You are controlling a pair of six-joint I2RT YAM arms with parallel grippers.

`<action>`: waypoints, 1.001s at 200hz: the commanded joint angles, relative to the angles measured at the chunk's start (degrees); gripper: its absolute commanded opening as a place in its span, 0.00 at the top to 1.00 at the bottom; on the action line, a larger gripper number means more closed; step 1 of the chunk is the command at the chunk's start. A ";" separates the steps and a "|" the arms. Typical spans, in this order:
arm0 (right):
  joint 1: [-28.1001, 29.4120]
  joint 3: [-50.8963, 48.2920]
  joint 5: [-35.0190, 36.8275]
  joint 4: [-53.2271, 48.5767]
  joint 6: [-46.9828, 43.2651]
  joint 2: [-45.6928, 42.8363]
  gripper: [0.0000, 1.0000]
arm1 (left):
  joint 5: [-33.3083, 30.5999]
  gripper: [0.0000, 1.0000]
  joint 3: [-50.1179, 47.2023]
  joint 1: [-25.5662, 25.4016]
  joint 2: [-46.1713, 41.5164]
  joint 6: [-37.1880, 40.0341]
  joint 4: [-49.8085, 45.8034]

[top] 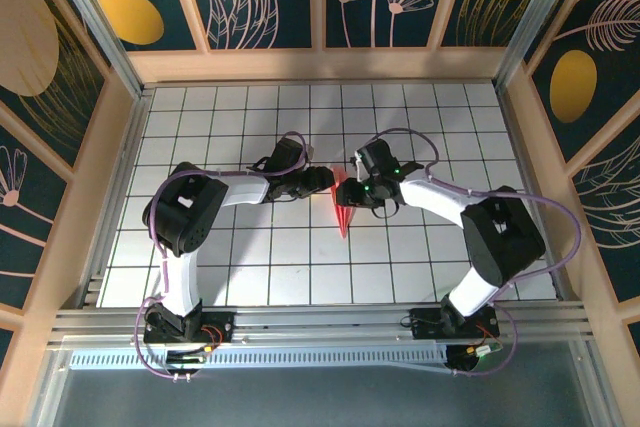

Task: Fold a paper plane with a square sheet of paper (fold left side to right side)
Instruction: Pick up the paper plane at the center of the table.

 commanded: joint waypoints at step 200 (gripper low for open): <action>2.76 4.30 4.57 -0.26 1.06 8.76 0.86 | -8.16 0.38 -4.39 0.68 -12.35 2.80 -1.83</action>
